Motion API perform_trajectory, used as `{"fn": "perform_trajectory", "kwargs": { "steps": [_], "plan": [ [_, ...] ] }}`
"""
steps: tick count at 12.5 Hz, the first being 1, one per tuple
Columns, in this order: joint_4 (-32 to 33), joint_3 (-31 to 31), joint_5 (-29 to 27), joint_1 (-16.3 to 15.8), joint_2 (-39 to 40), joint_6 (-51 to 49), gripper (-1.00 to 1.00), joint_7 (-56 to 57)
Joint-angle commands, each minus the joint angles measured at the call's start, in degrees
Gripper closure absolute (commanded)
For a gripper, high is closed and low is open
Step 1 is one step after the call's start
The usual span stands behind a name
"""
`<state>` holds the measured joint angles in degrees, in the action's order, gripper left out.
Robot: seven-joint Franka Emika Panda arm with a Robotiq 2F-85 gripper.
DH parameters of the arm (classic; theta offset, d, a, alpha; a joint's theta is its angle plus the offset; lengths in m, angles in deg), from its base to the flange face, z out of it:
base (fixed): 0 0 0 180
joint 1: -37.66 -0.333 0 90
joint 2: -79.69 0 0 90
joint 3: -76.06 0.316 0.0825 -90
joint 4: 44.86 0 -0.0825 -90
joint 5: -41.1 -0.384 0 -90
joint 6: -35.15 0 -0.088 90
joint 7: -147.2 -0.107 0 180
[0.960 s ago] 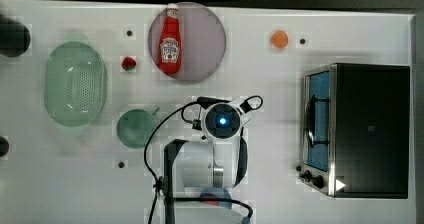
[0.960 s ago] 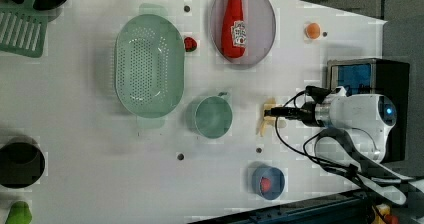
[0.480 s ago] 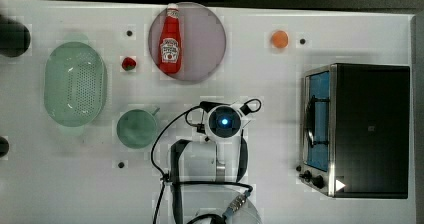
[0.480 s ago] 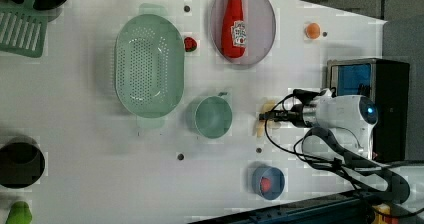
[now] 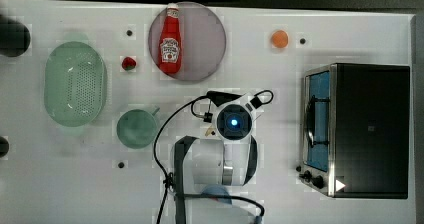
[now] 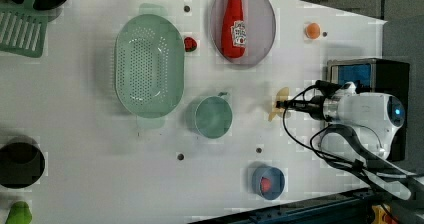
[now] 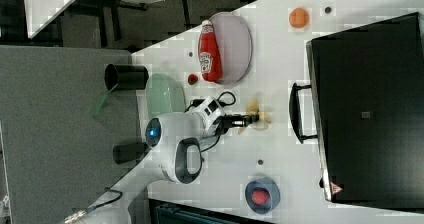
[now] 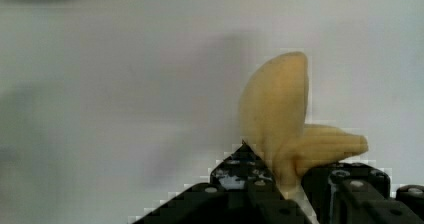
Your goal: Pick Banana and place it in mug.
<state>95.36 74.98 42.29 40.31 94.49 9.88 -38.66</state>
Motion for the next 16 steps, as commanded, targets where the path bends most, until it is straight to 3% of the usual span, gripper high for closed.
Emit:
{"fn": "perform_trajectory", "kwargs": {
  "steps": [1,7,11,16],
  "plan": [
    [-0.2,-0.5,-0.8,-0.5,-8.9,-7.1,0.49,1.6],
    [-8.0,-0.5,-0.8,-0.7,-25.9,-34.1,0.49,1.3],
    [-12.1,3.1,-0.9,-1.2,-32.3,-41.9,0.49,0.4],
    [-12.4,12.5,-4.9,-2.4,-32.9,-47.0,0.49,-17.6]
  ]
}}
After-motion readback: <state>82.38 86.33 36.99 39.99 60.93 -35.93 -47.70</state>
